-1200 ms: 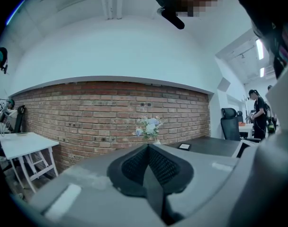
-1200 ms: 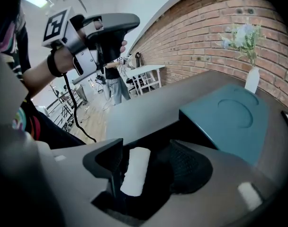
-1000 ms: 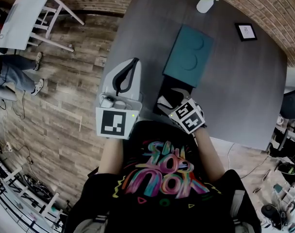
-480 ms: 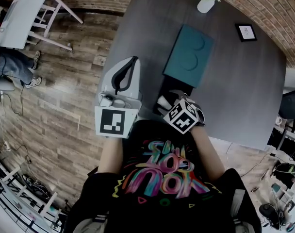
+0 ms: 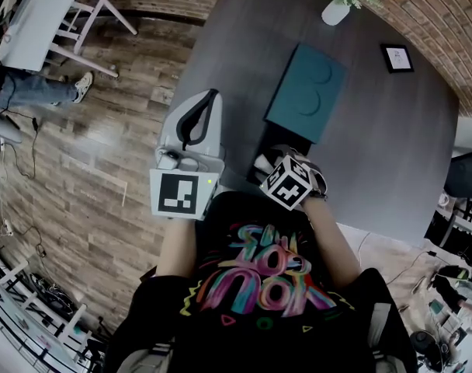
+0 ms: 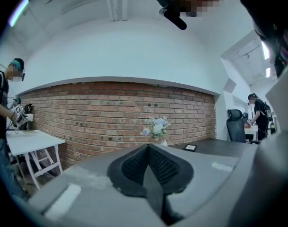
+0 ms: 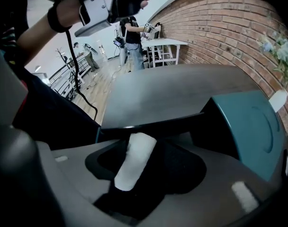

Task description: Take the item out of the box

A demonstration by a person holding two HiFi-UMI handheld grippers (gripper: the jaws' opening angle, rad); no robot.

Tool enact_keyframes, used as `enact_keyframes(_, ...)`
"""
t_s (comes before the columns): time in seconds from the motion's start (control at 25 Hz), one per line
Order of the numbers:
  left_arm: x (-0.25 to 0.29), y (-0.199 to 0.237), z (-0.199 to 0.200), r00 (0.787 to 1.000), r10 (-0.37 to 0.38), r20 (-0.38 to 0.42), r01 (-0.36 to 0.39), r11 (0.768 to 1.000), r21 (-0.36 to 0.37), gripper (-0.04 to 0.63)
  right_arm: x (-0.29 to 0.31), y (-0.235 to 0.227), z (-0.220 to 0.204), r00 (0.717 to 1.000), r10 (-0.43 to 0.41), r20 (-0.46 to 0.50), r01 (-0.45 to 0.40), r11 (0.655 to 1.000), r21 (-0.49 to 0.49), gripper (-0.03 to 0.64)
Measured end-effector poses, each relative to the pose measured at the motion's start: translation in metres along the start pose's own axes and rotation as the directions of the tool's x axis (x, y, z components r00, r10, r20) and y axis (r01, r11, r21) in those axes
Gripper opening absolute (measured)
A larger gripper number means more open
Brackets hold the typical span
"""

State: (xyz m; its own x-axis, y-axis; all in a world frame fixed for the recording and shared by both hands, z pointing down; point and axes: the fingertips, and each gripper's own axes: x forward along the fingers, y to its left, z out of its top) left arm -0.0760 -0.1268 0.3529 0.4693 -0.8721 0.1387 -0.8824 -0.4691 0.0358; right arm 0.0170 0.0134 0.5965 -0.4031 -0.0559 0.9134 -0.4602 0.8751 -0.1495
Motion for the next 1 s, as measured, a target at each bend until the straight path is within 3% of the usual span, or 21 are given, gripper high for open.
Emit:
enact_keyframes(0.4,-0.006,0.008,0.004,1.0,0.011,0.006,-0.011,1.0,0.002,-0.002,0.004,0.002,0.003,1.0,0.007,0.001,-0.007,1.0,0.006,0.146)
enact_keyframes(1.0,0.003,-0.002,0.009,1.0,-0.013,0.014,0.013,1.0,0.012,-0.002,-0.018,-0.016,0.006,0.995,-0.034,0.097,0.025,0.995,0.092,0.133)
